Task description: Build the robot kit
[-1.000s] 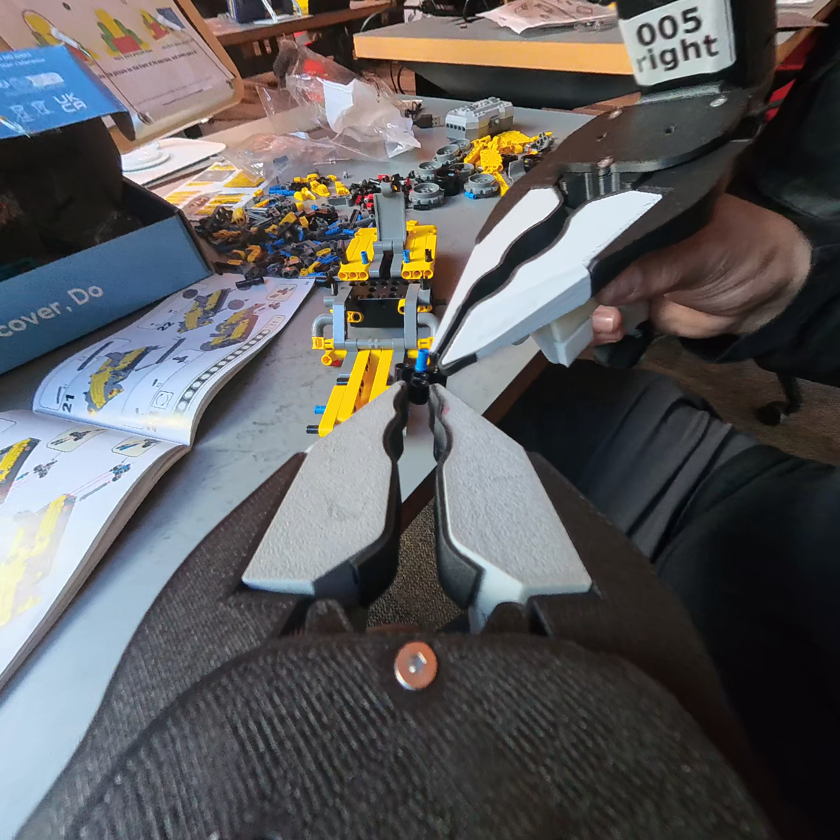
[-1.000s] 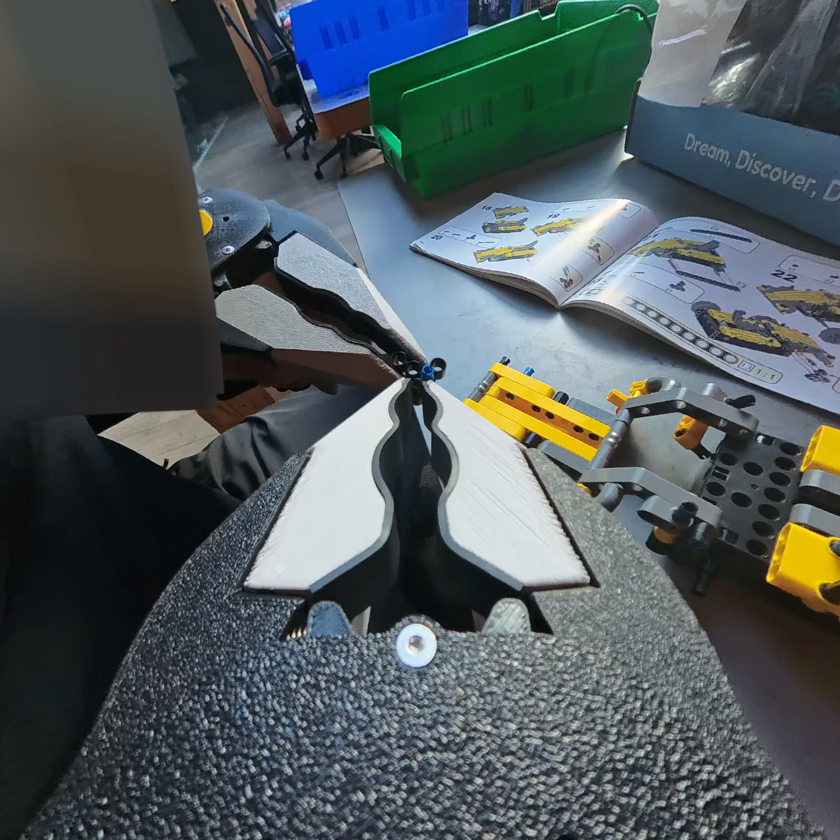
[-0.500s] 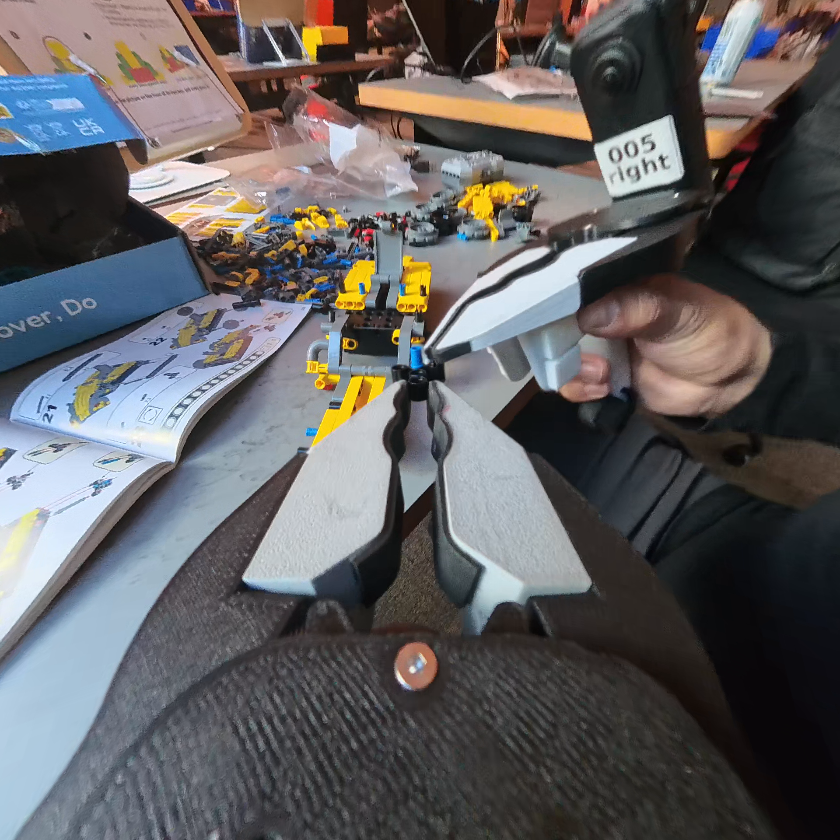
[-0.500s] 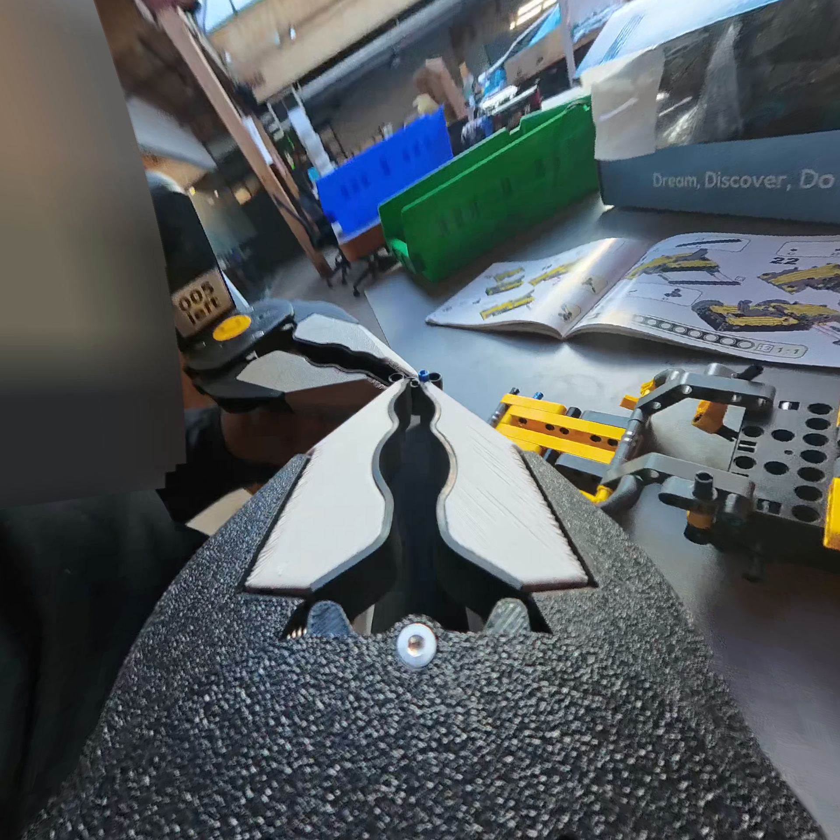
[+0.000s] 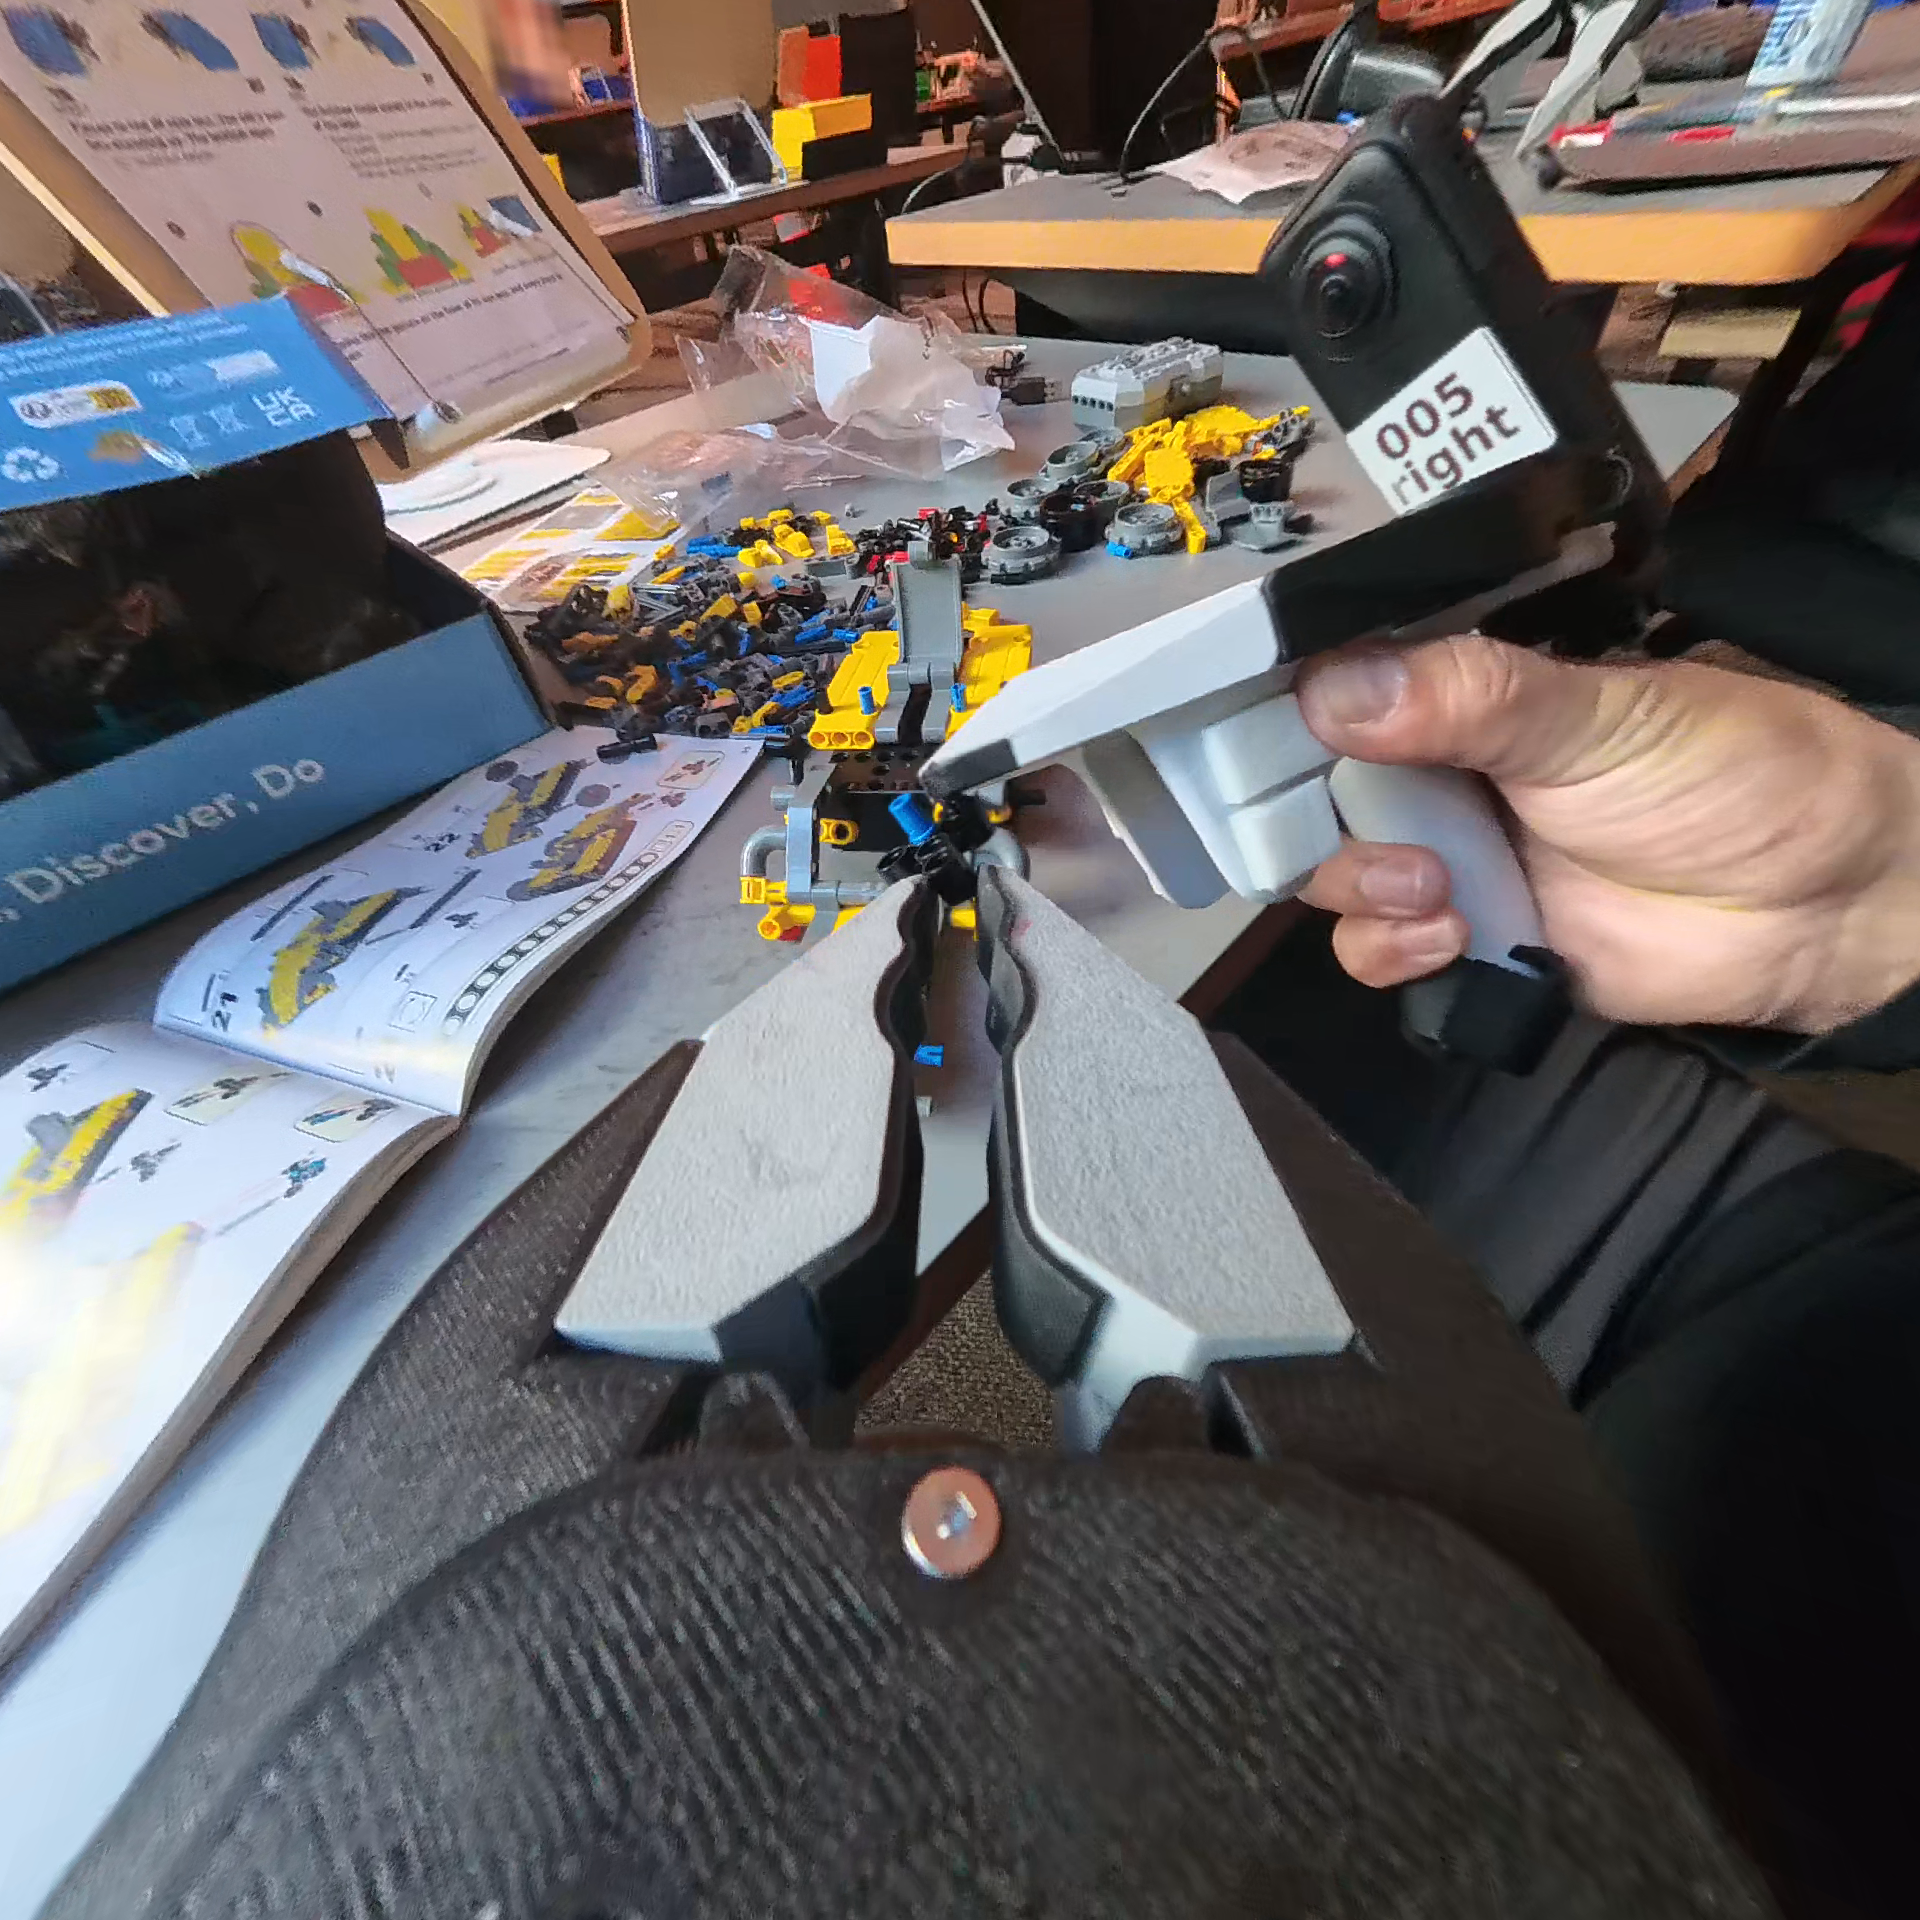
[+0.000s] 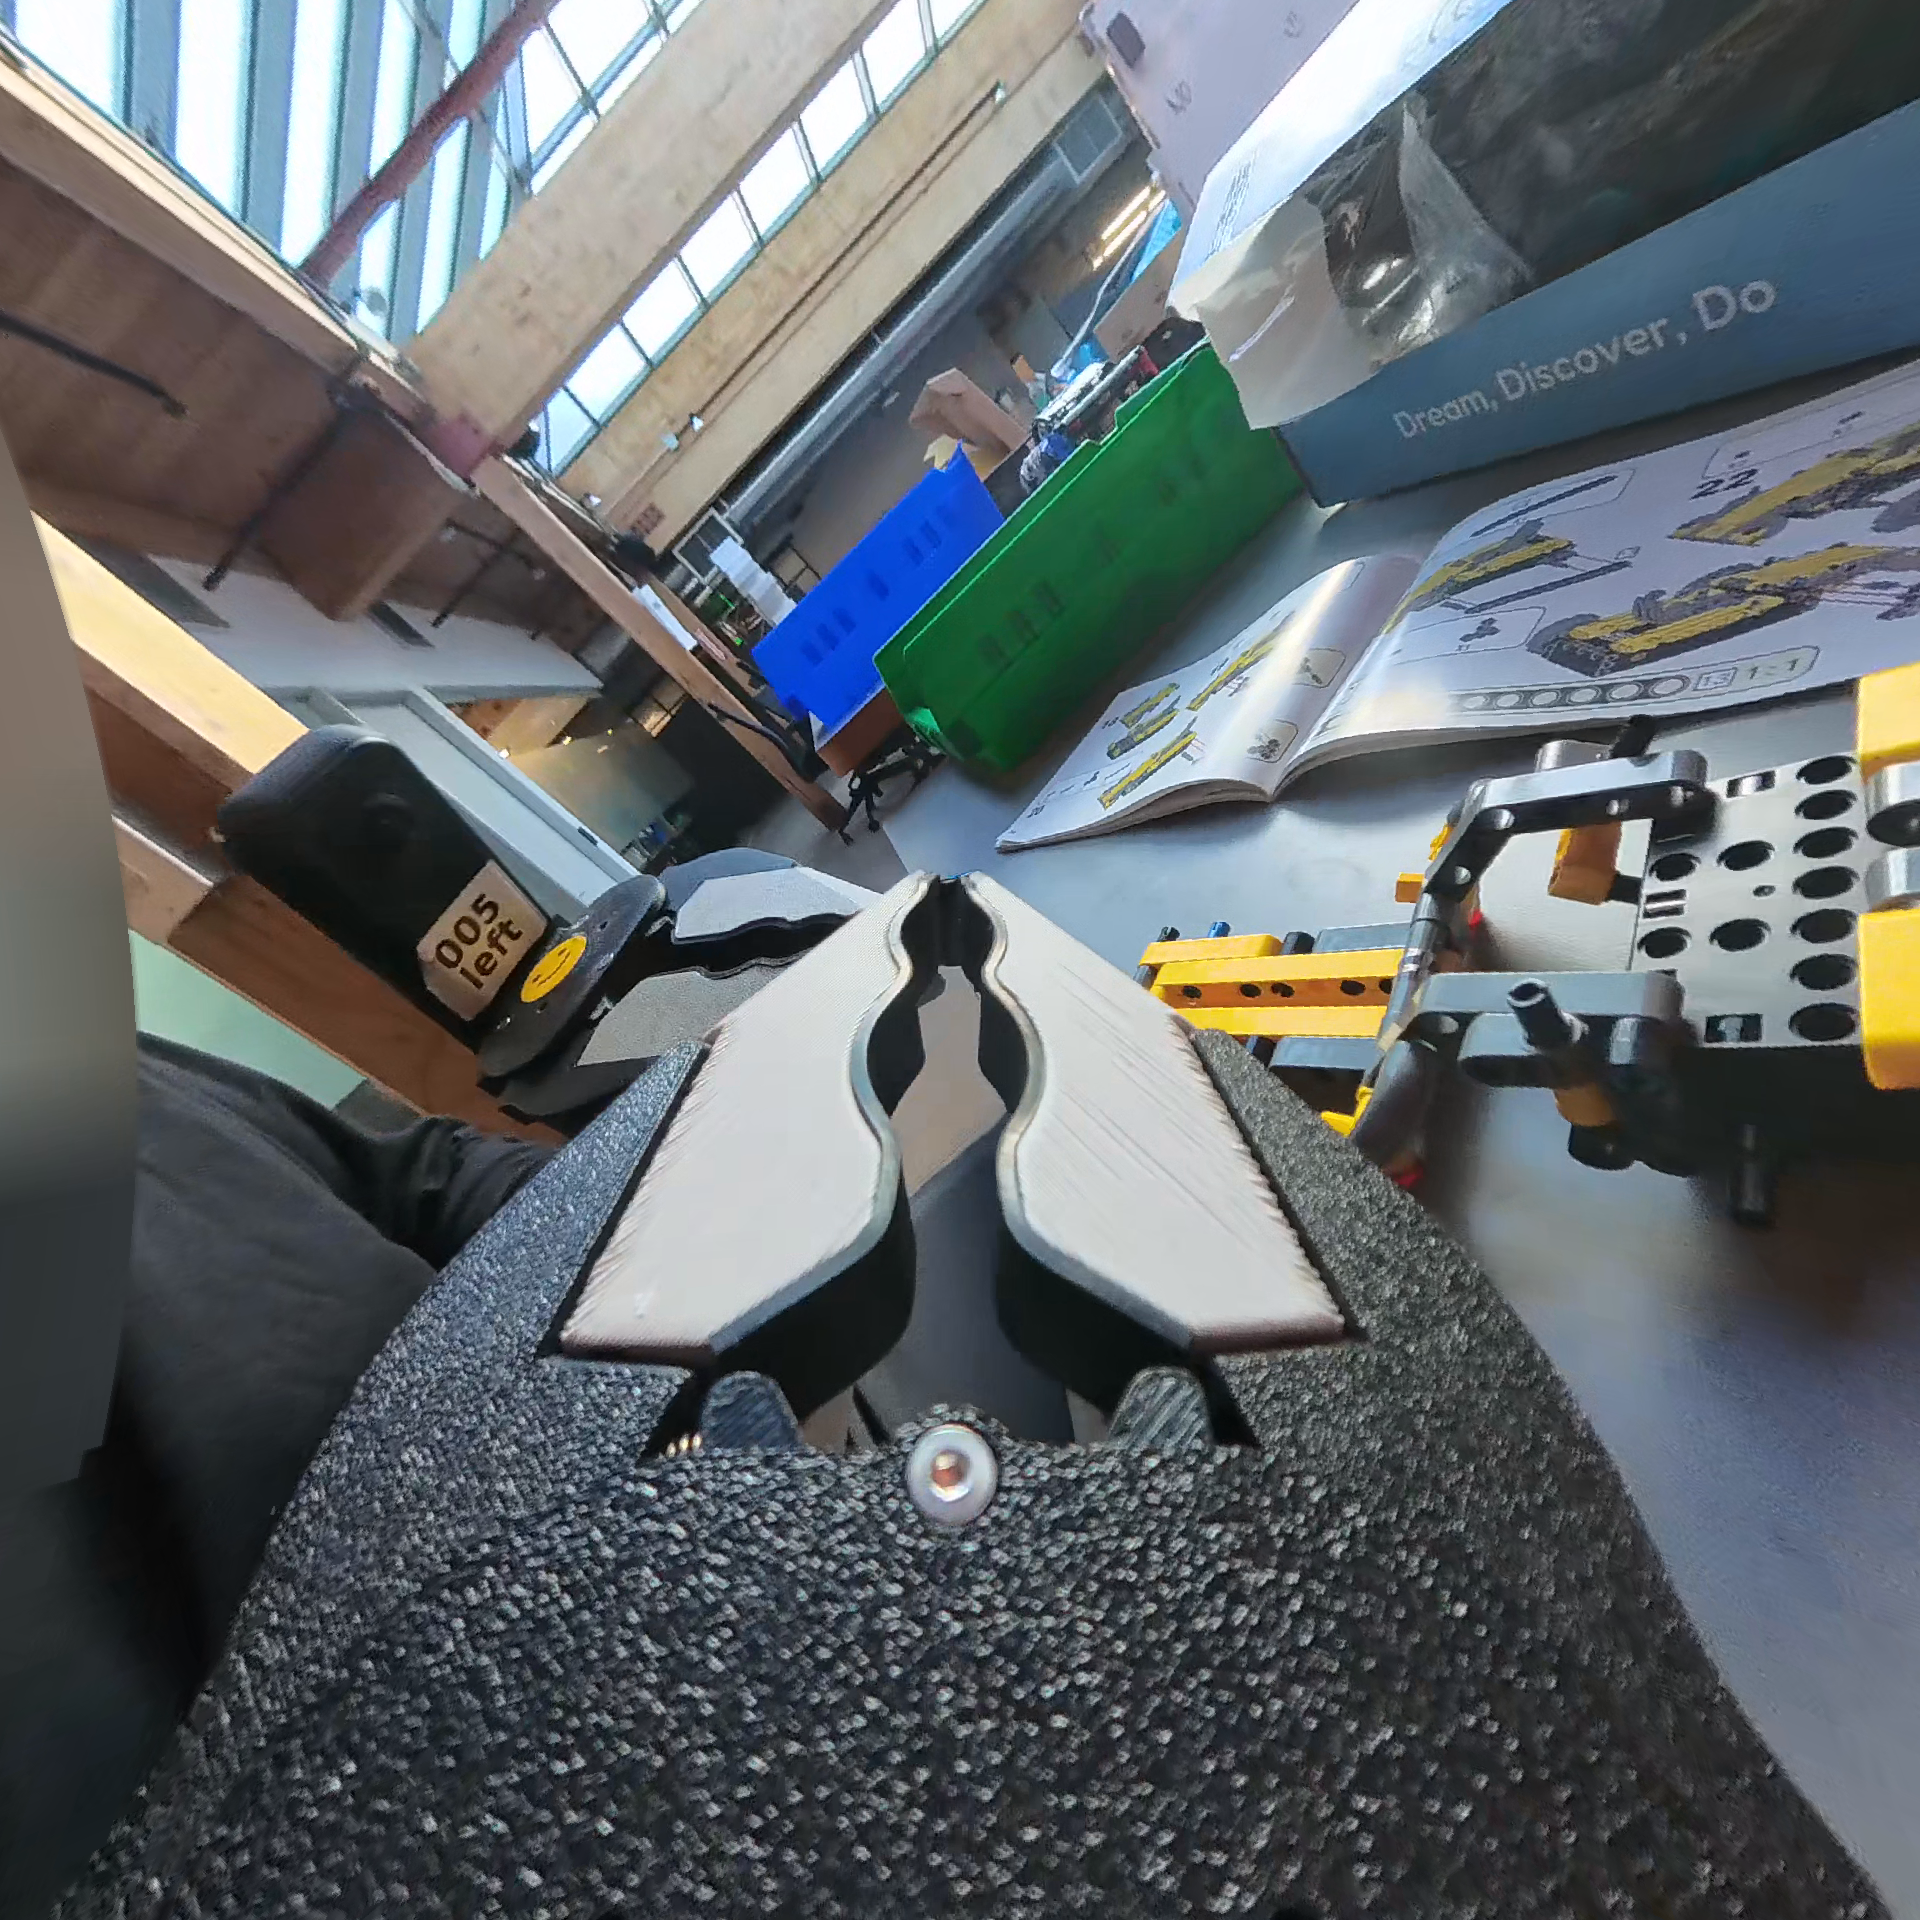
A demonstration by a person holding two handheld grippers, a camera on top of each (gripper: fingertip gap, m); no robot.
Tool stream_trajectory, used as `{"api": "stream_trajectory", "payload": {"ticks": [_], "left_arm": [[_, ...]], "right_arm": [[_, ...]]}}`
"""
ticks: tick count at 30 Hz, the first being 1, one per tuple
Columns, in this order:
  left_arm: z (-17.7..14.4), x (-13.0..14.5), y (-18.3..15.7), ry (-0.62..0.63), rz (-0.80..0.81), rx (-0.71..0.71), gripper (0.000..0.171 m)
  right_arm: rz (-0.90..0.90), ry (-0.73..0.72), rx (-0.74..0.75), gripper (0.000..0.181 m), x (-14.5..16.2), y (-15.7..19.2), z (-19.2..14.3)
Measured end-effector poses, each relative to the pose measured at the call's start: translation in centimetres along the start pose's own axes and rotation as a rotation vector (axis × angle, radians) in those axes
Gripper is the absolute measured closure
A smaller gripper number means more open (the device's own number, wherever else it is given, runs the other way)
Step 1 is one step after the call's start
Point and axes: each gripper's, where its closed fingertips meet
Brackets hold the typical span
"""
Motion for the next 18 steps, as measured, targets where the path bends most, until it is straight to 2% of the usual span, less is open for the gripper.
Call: {"api": "stream_trajectory", "payload": {"ticks": [3,7,11,15,18], "left_arm": [[0.1,-0.2,0.1,-0.018,-0.062,0.023,0.167],[0.2,-0.3,0.3,-0.005,-0.026,-0.001,0.167],[0.3,0.2,0.9,0.012,-0.159,0.052,0.168],[0.2,-0.2,1.7,0.009,-0.238,0.067,0.168],[0.1,-0.2,2.2,0.015,-0.246,0.071,0.168]], "right_arm": [[0.003,-0.015,0.006,0.180,-0.3,0.1,0.1],[0.031,-0.040,0.015,0.180,-0.4,-0.1,0.1],[0.037,0.041,0.008,0.177,0.0,-0.4,0.1],[-0.019,0.014,0.018,0.181,-1.4,-0.1,-0.9],[-0.080,0.068,0.065,0.166,-1.1,-0.4,-1.2]]}}
Point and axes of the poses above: each gripper's, where its closed fingertips meet, z out along the fingers, x out of its underside, y = z × x across the jaws, and after that the axes turned 10 degrees about z, right-handed
